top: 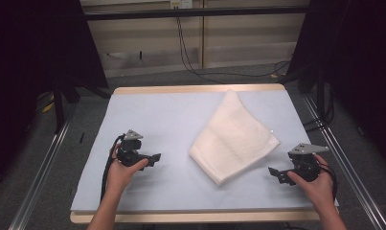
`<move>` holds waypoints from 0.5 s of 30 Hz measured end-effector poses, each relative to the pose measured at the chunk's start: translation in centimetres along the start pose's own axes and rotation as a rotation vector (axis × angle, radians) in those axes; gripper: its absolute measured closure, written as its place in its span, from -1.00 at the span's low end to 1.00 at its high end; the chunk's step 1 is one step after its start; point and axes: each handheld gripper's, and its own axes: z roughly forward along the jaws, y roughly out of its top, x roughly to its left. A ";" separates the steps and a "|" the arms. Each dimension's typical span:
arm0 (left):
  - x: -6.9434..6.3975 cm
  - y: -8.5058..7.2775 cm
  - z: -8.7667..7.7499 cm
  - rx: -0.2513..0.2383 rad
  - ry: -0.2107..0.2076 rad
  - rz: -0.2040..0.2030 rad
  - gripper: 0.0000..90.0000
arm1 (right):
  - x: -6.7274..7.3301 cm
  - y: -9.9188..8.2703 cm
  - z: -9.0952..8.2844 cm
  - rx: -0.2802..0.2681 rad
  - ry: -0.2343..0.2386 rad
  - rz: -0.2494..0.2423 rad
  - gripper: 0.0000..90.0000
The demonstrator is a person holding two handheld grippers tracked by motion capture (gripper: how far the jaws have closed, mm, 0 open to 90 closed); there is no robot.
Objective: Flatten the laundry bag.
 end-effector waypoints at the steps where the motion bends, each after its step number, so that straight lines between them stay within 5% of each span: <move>1: -0.5 0.1 0.2 0.003 -0.018 0.003 -0.85 | 0.1 0.0 0.0 -0.002 0.009 -0.006 -0.97; 8: -1.9 0.8 0.6 0.043 -0.028 0.071 -0.85 | 0.2 0.2 0.1 -0.006 0.011 -0.022 -0.96; 11: -2.9 1.4 0.8 0.062 -0.076 0.102 -0.85 | 0.3 0.2 0.0 -0.004 0.013 -0.020 -0.94; 15: -3.6 1.8 1.1 0.057 -0.088 0.116 -0.85 | 0.4 0.2 0.1 -0.001 0.022 -0.026 -0.94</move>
